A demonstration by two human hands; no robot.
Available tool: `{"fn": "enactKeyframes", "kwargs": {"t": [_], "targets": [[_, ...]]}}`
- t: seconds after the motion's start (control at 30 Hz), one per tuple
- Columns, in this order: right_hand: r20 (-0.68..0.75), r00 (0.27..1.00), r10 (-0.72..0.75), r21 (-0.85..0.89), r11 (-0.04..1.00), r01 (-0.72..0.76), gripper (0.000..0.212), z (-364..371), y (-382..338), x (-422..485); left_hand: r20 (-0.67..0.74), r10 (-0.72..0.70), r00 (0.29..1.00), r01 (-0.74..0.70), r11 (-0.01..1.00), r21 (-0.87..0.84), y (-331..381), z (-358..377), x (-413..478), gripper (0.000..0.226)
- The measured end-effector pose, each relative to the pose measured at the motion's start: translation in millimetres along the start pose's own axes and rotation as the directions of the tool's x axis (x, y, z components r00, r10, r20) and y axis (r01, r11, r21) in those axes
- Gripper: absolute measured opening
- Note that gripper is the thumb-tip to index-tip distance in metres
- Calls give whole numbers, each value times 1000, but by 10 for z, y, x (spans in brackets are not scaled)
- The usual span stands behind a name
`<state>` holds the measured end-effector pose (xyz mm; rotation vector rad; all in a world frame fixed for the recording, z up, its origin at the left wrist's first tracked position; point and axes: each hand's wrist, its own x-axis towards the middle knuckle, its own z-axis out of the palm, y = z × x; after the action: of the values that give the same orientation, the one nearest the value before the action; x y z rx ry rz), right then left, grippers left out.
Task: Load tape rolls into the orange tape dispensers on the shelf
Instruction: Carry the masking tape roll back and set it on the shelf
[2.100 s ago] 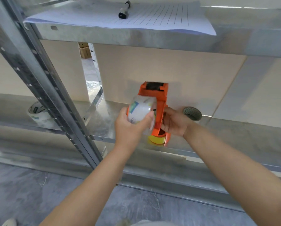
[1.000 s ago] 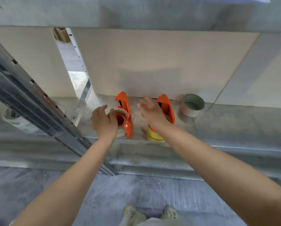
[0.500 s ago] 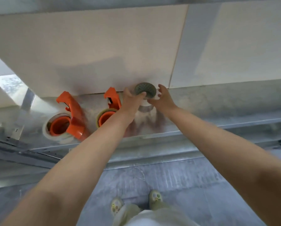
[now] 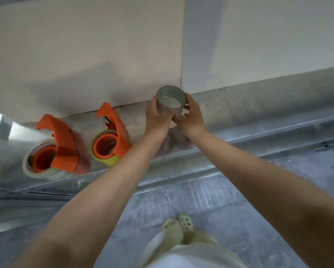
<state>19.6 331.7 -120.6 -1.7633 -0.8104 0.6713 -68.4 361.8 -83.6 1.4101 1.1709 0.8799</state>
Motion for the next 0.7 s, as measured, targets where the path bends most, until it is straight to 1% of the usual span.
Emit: {"fn": "enactKeyframes", "kwargs": {"t": [0.13, 0.2, 0.23, 0.33, 0.43, 0.5, 0.6, 0.7], "targets": [[-194, 981, -10, 39, 999, 18, 63, -447, -8, -170, 130, 10, 992, -15, 999, 38, 69, 392, -189, 51], [-272, 962, -14, 30, 999, 23, 63, -712, 33, -265, 236, 52, 970, -63, 997, 38, 72, 600, -314, 53], [-310, 951, 5, 23, 1000, 3, 64, -839, 79, -330, 297, 58, 953, -74, 996, 43, 69, 707, -367, 54], [-416, 907, 68, 7, 997, -71, 66, -1226, 275, -598, 451, 32, 892, -48, 999, 25, 87, 1027, -606, 55], [-509, 856, 94, 2, 994, -108, 72, -1685, 418, -814, 562, 52, 825, -75, 997, 17, 143, 1385, -913, 60], [-552, 826, 117, 3, 990, -138, 76, -2007, 495, -945, 639, 67, 766, -93, 996, 8, 195, 1621, -1124, 62], [-621, 773, 132, 42, 990, -136, 77, -2471, 638, -1172, 723, 92, 684, -135, 991, 1, 254, 1981, -1454, 64], [-682, 719, 135, 60, 990, -129, 75, -2955, 831, -1381, 777, 116, 619, -172, 985, -11, 329, 2414, -1795, 65]]}}
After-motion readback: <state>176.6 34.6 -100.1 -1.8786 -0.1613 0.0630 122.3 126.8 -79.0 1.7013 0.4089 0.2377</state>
